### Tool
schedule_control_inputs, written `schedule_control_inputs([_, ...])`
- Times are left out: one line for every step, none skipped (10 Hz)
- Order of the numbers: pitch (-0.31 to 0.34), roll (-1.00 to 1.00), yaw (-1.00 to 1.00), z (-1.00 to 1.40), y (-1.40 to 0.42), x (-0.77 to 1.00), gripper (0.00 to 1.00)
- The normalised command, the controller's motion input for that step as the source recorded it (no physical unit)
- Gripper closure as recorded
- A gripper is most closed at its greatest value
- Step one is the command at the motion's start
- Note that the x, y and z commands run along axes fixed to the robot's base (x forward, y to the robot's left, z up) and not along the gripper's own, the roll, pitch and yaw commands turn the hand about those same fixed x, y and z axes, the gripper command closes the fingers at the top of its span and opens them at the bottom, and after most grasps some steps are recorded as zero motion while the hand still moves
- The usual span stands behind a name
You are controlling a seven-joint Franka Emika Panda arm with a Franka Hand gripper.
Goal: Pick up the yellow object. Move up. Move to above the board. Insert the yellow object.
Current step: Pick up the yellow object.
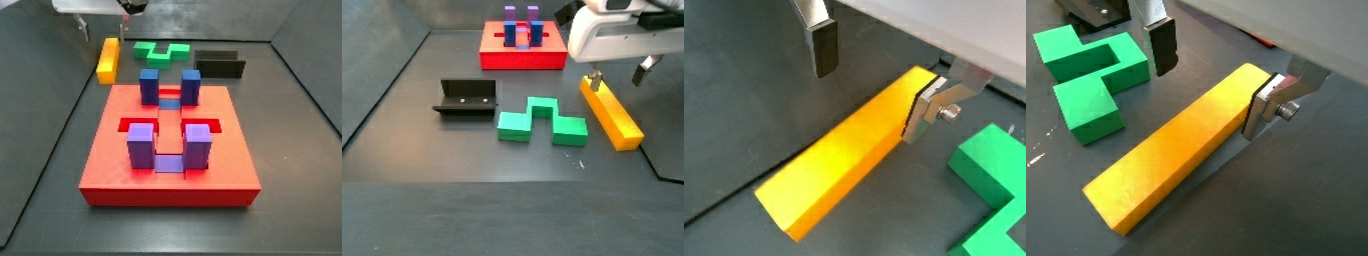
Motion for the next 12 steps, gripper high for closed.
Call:
schedule_control_inputs([-0.069, -0.13, 0.09, -0.23, 0.0, 0.22, 0.0])
schedule_control_inputs([-0.061, -0.17, 0.09, -0.16, 0.0, 0.23, 0.0])
schedule_control_inputs([-0.059, -0.16, 0.08, -0.13, 0.0, 0.18, 0.0])
schedule_control_inputs([-0.05, -0.1, 0.05, -0.15, 0.0, 0.08, 0.0])
schedule_control_inputs([-0.051, -0.04, 0.03, -0.23, 0.0, 0.05, 0.0])
schedule_control_inputs([-0.06, 0.0, 0.0, -0.37, 0.0, 0.0, 0.0])
schedule_control_inputs([-0.05, 0.0, 0.0, -0.35, 0.0, 0.0, 0.0])
schedule_control_inputs([-0.047, 0.0, 0.0, -0.3, 0.0, 0.0, 0.0])
schedule_control_inputs([-0.041, 0.0, 0.0, -0.26, 0.0, 0.0, 0.0])
schedule_control_inputs([-0.047, 0.0, 0.0, -0.31, 0.0, 0.0, 0.0])
schedule_control_inputs([-0.04, 0.0, 0.0, -0.27, 0.0, 0.0, 0.0])
schedule_control_inputs([-0.036, 0.0, 0.0, -0.28, 0.0, 0.0, 0.0])
